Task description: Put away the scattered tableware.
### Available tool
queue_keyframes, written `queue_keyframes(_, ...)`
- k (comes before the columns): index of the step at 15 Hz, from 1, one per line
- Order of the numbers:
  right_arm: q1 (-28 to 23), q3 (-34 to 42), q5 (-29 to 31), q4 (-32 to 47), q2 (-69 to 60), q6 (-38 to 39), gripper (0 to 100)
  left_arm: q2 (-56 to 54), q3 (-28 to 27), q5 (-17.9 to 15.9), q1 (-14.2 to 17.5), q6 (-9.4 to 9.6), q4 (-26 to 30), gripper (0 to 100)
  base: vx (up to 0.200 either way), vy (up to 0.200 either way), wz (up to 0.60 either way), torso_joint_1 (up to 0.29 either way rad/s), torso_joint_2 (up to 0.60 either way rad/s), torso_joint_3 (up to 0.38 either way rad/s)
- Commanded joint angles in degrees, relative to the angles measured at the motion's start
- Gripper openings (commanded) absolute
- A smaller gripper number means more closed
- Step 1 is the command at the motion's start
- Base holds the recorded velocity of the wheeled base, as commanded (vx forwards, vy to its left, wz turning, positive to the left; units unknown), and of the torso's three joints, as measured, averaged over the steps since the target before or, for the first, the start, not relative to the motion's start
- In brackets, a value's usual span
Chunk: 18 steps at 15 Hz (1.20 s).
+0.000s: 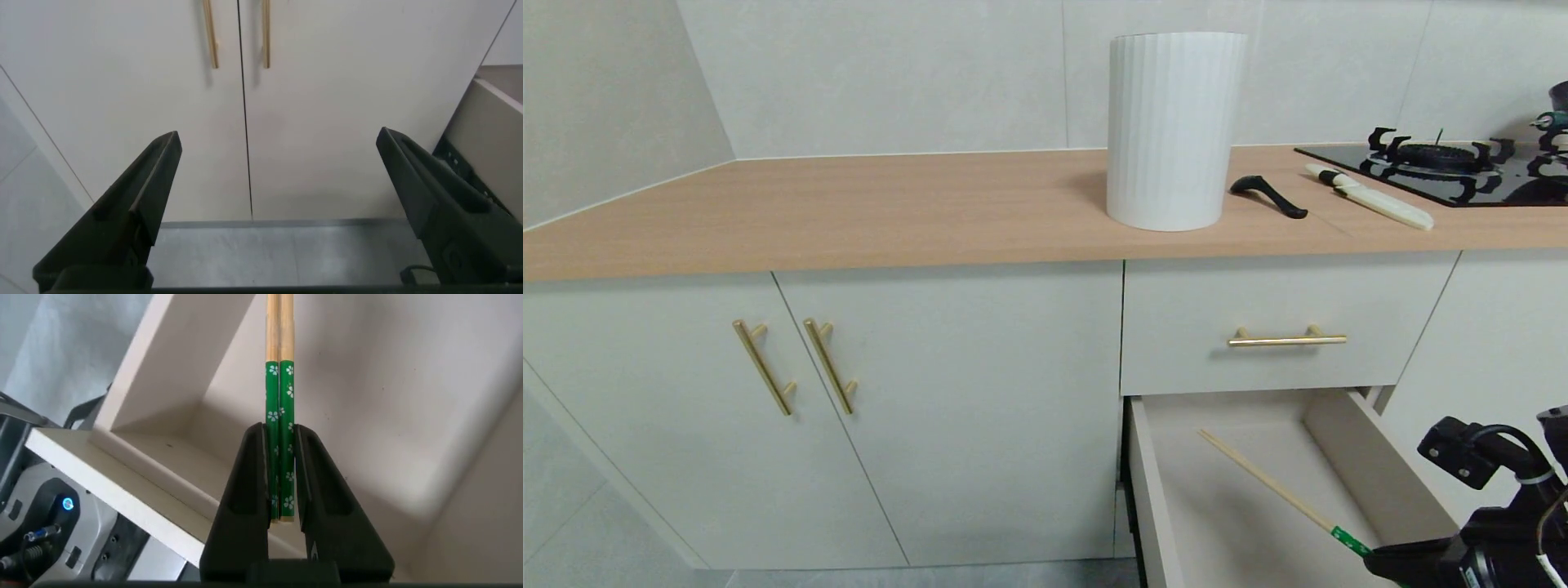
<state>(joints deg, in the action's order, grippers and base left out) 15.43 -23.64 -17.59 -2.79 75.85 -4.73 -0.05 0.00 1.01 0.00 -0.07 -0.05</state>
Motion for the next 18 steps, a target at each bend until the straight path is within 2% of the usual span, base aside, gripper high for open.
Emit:
queue_keyframes(1, 0.0, -0.2, 0.2, 0.0, 1.8, -0.1, 0, 0.0, 0.0, 0.0, 0.0, -0.01, 0.0, 100, 0.0, 0.0, 0.0, 0.0, 0.0, 0.0)
queue_keyframes(3, 2.1, -3.2, 3.7, 0.4, 7.7, 2.3, 0, 0.0, 0.0, 0.0, 0.0, -0.01, 0.0, 100, 0.0, 0.0, 0.0, 0.0, 0.0, 0.0)
queue_keyframes(5, 6.5, -7.5, 12.1, 0.2, 17.8, 10.0, 0, 0.0, 0.0, 0.0, 0.0, -0.01, 0.0, 100, 0.0, 0.0, 0.0, 0.0, 0.0, 0.0)
queue_keyframes(7, 9.0, -13.2, 19.3, 0.4, 27.1, 12.7, 0, 0.0, 0.0, 0.0, 0.0, -0.01, 0.0, 100, 0.0, 0.0, 0.0, 0.0, 0.0, 0.0)
queue_keyframes(9, 9.6, -15.0, 20.5, 0.4, 29.7, 12.8, 0, 0.0, 0.0, 0.0, 0.0, -0.01, 0.0, 100, 0.0, 0.0, 0.0, 0.0, 0.0, 0.0)
queue_keyframes(10, 10.2, -19.9, 23.1, 0.4, 35.0, 13.9, 0, 0.0, 0.0, 0.0, 0.0, -0.01, 0.0, 100, 0.0, 0.0, 0.0, 0.0, 0.0, 0.0)
queue_keyframes(18, 12.0, -29.7, 24.4, 0.3, 49.8, 15.2, 0, 0.0, 0.0, 0.0, 0.0, -0.01, 0.0, 100, 0.0, 0.0, 0.0, 0.0, 0.0, 0.0)
